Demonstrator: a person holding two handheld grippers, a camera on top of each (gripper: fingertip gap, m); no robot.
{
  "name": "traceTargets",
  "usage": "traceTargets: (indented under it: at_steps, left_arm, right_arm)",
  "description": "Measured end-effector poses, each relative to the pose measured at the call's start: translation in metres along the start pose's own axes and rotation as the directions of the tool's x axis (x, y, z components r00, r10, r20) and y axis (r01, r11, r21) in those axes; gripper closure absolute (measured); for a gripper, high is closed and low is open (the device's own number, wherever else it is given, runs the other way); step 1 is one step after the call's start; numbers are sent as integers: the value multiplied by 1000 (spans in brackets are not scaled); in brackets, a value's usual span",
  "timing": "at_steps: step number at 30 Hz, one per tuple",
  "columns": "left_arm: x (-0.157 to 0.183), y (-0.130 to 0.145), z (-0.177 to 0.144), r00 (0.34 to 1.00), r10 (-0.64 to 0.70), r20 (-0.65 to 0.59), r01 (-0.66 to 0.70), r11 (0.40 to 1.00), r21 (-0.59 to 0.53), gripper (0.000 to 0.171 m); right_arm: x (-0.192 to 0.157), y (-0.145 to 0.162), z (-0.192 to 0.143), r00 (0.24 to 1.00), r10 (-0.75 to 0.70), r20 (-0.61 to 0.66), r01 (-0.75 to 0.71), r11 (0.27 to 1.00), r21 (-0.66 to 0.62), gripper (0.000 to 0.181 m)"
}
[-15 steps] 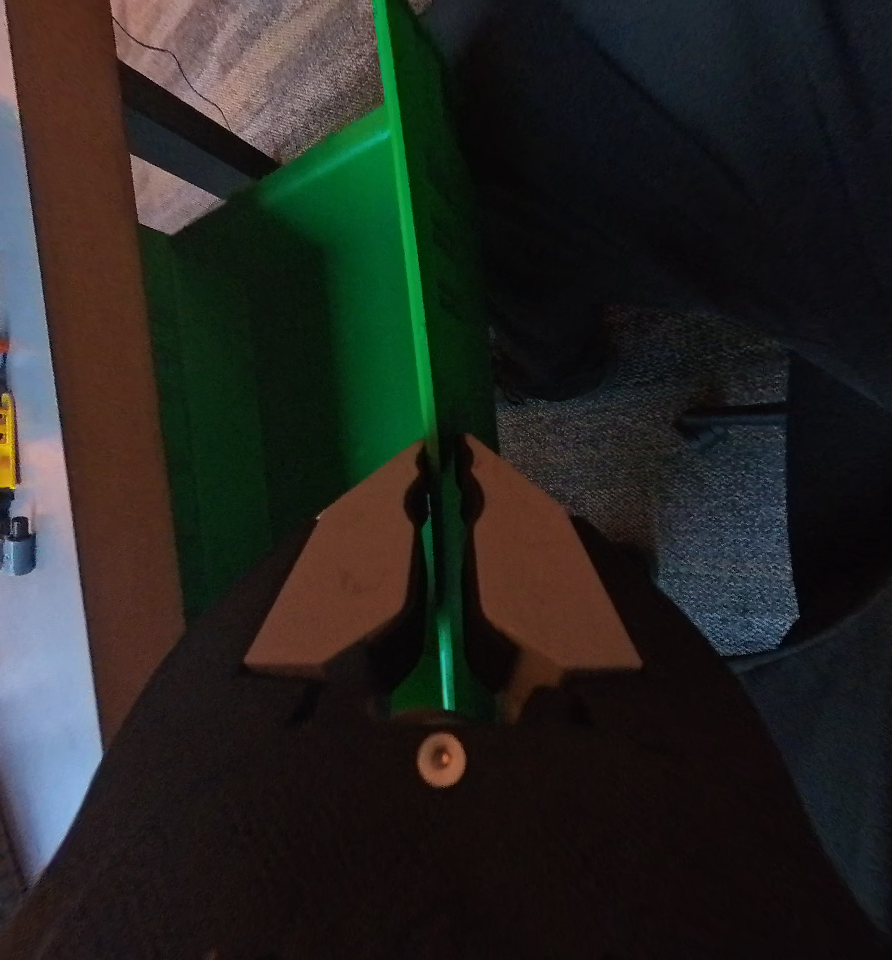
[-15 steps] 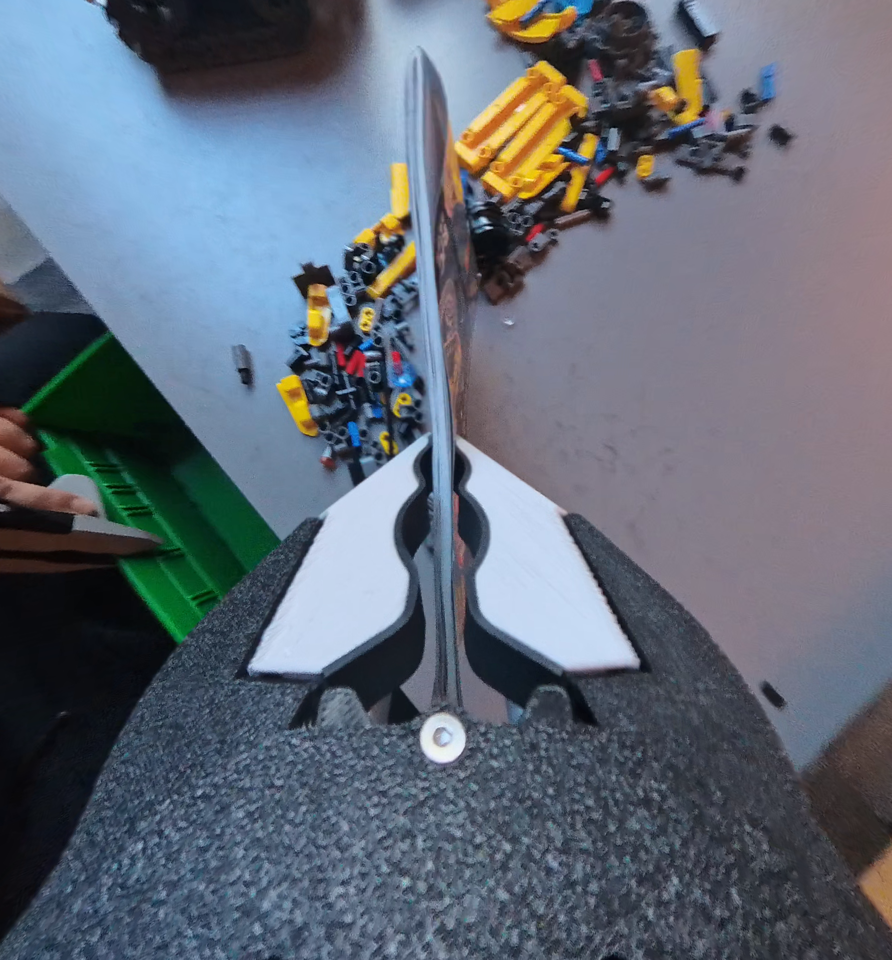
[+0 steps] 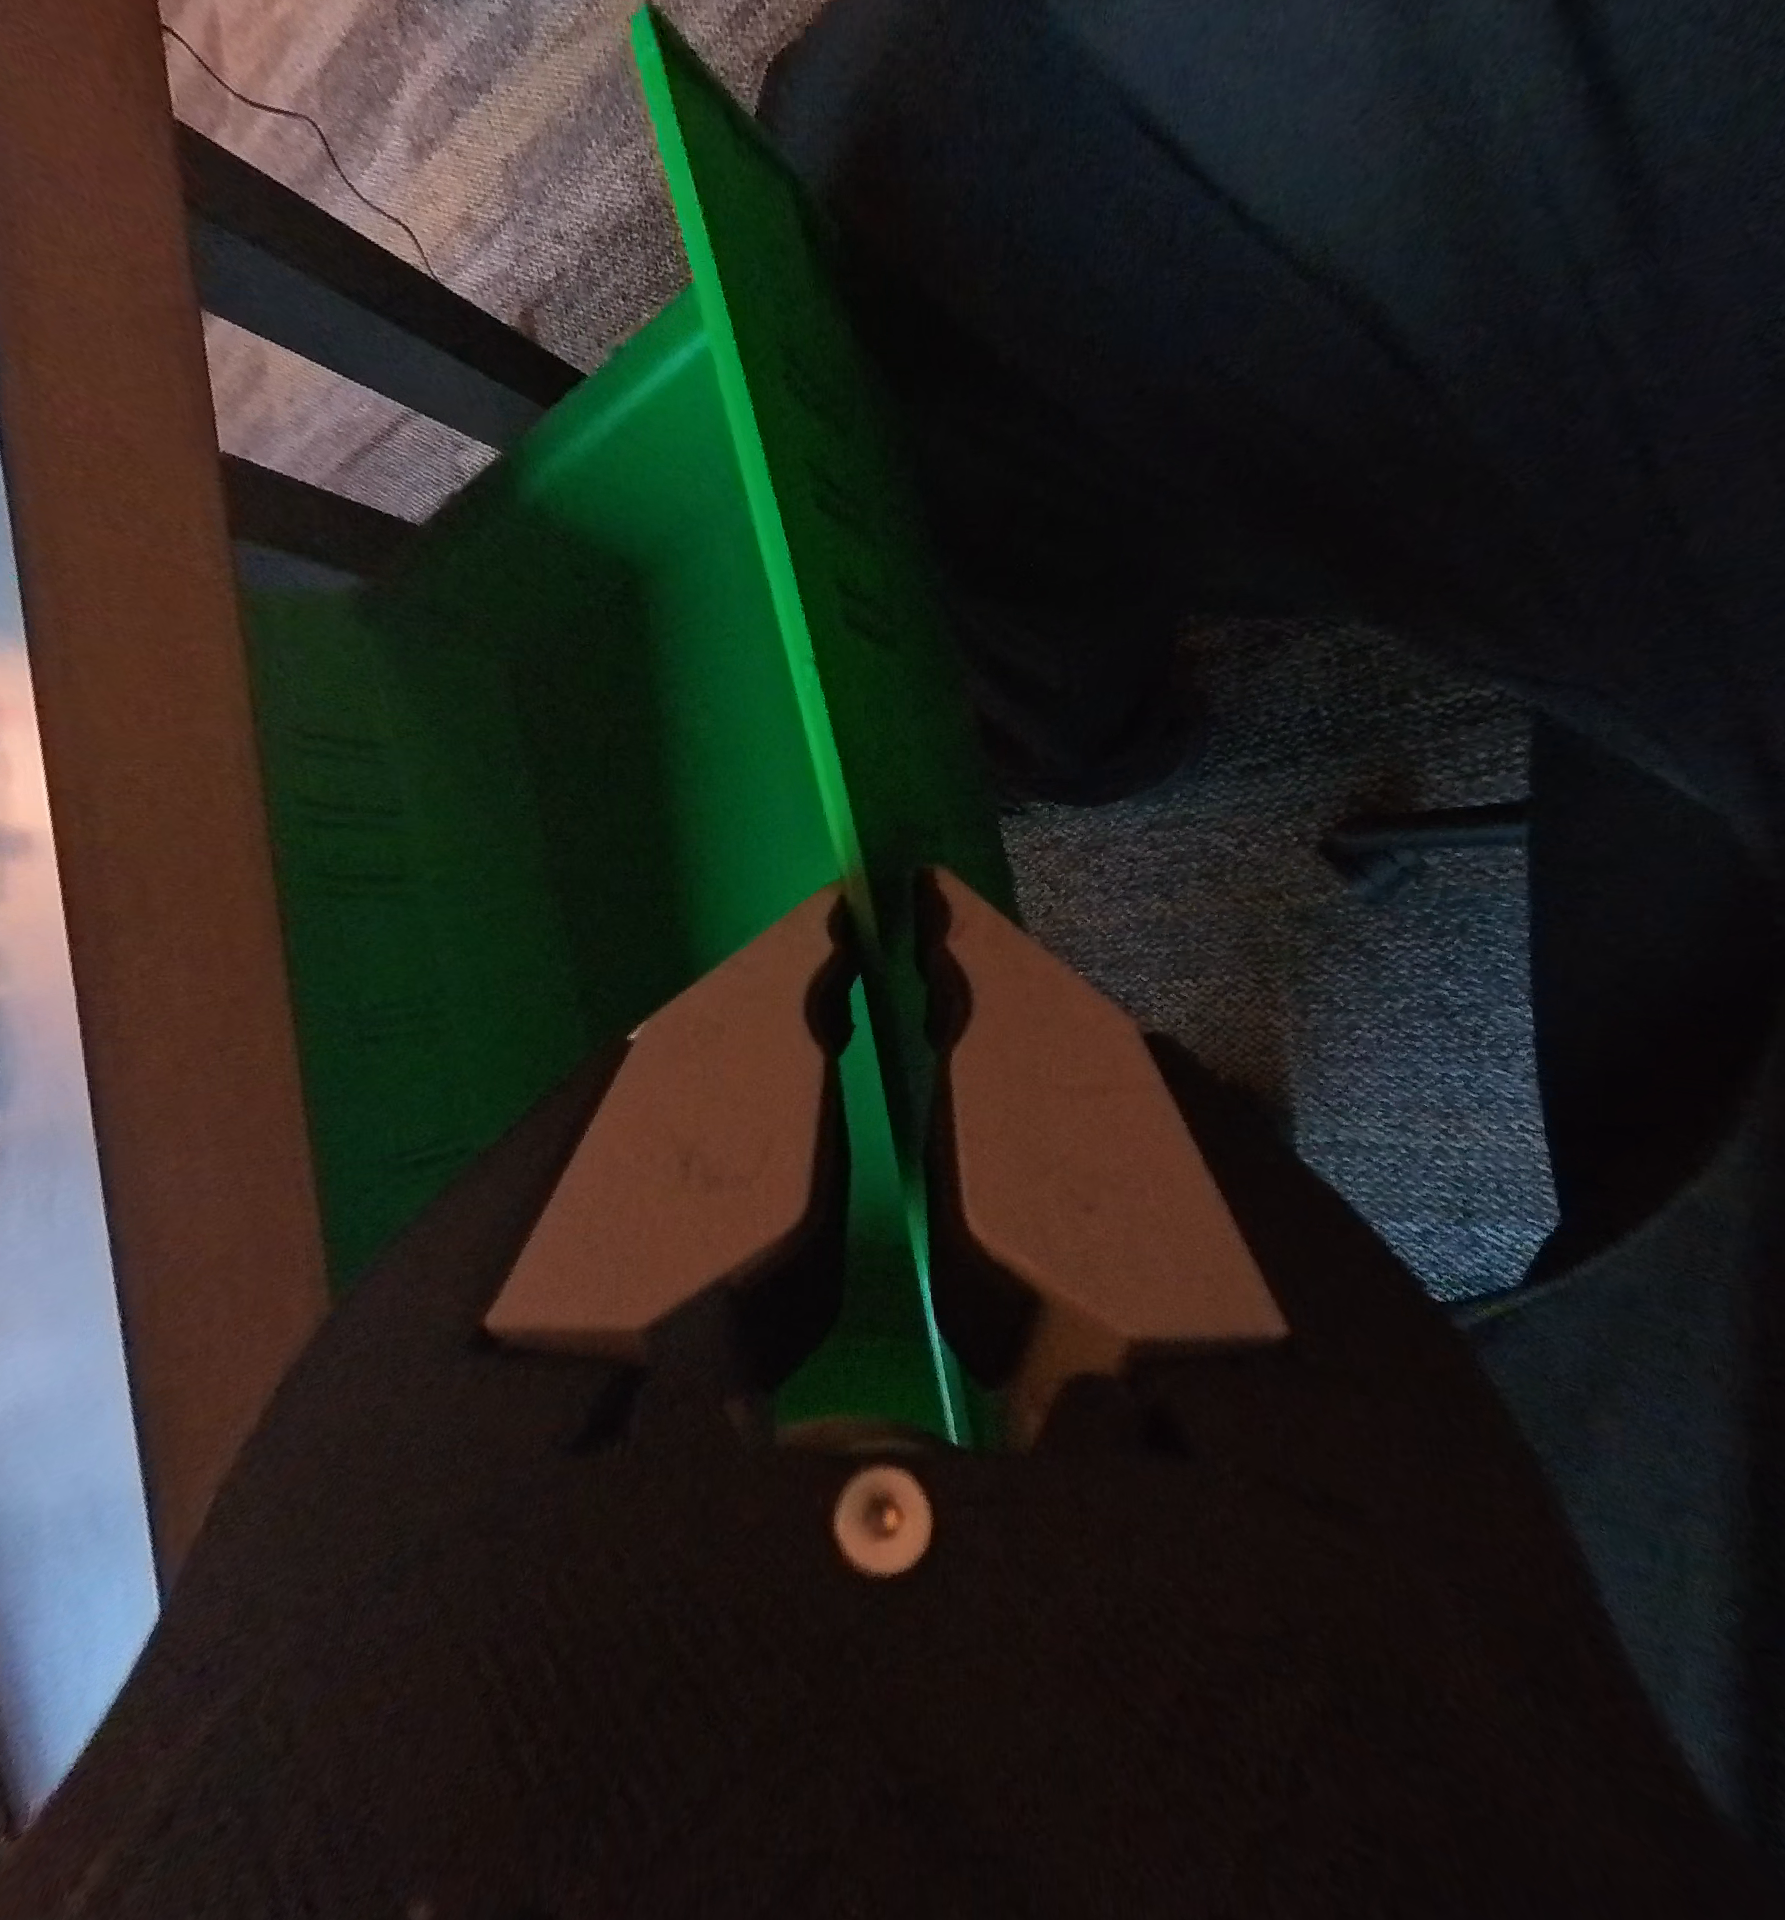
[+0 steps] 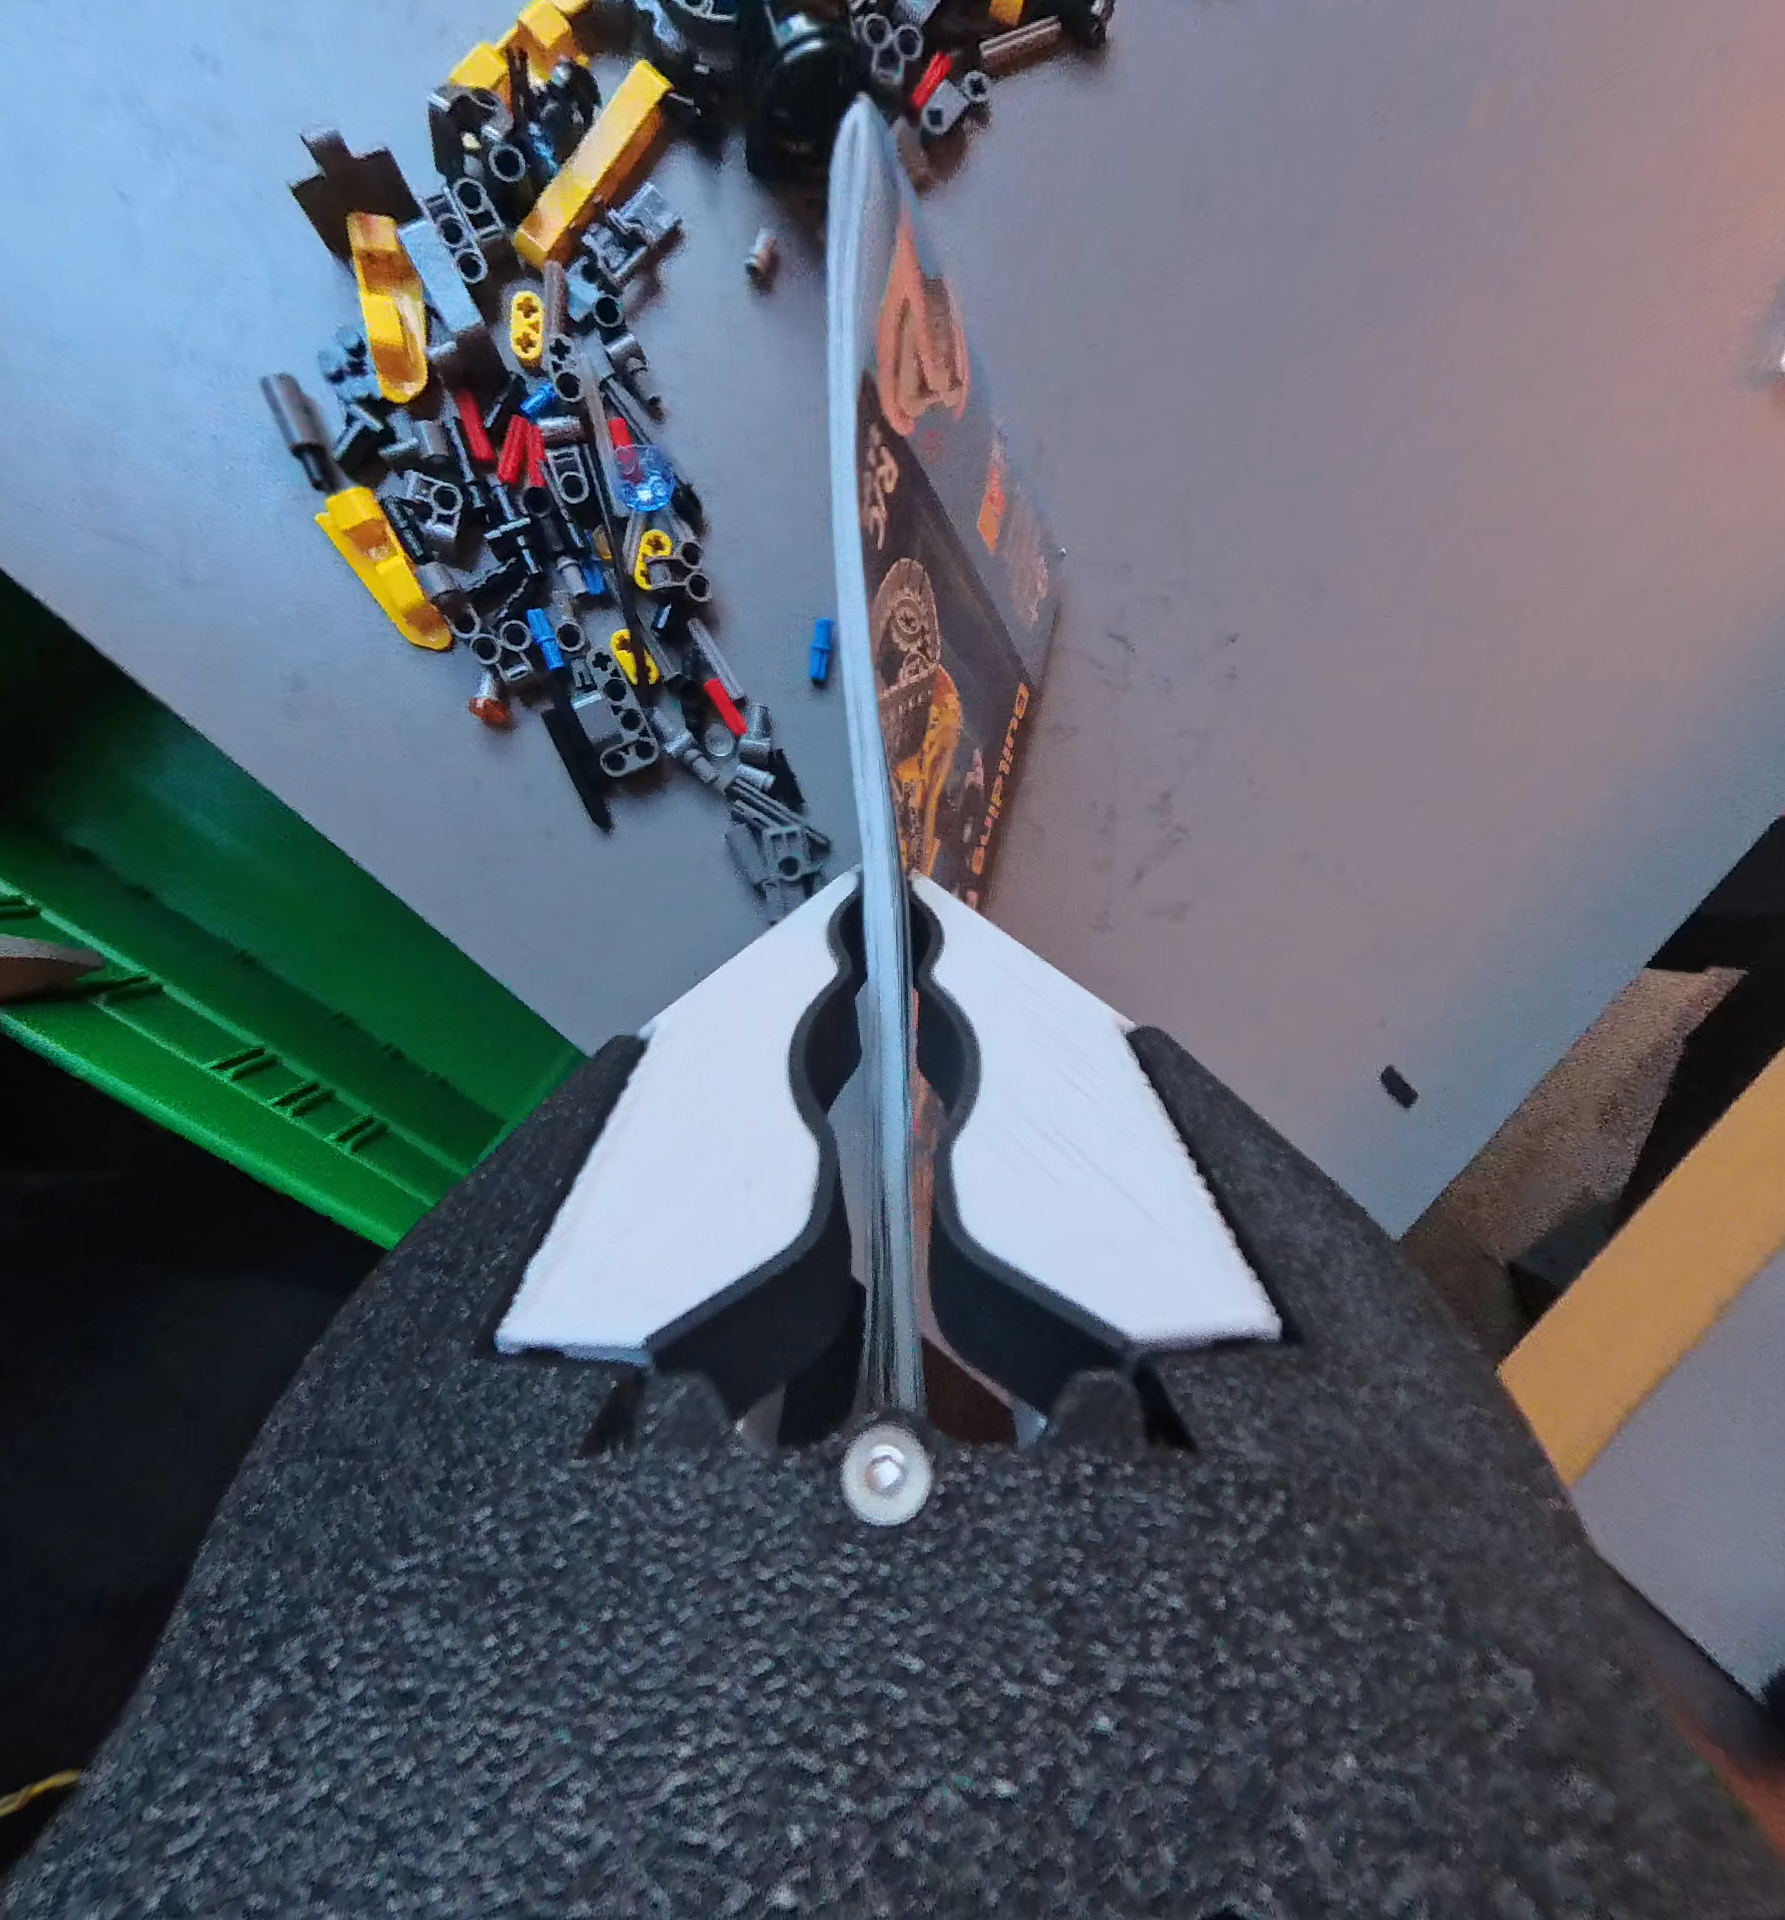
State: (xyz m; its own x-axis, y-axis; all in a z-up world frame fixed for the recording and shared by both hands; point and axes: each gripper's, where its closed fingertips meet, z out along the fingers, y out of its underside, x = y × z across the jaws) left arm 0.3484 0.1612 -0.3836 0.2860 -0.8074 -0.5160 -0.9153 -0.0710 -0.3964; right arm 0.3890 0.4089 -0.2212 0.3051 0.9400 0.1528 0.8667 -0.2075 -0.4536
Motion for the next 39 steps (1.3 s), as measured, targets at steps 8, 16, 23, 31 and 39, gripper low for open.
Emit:
traceTargets:
  at_steps: [8,16,23,31,39]
  left_arm:
    - [-1,-3,-7,1000,3,12,-3,1000,14,165]
    - [0,-8,-11,1000,3,10,-3,999,33,164]
    - [-3,-14,-14,1000,-10,8,10,999,51,164]
    - [-8,-8,-8,999,-33,11,33,999,40,164]
    - [-16,3,-2,998,-51,34,51,999,2,163]
  right_arm:
    - [33,2,-5,993,110,38,-109,994,-27,181]
    - [62,27,19,989,68,131,-46,986,-161,164]
    - [68,23,30,984,80,160,-44,975,-216,181]
    - [70,13,28,998,62,-21,-65,968,-241,181]
    - [10,-9,40,982,130,134,-92,961,-259,181]
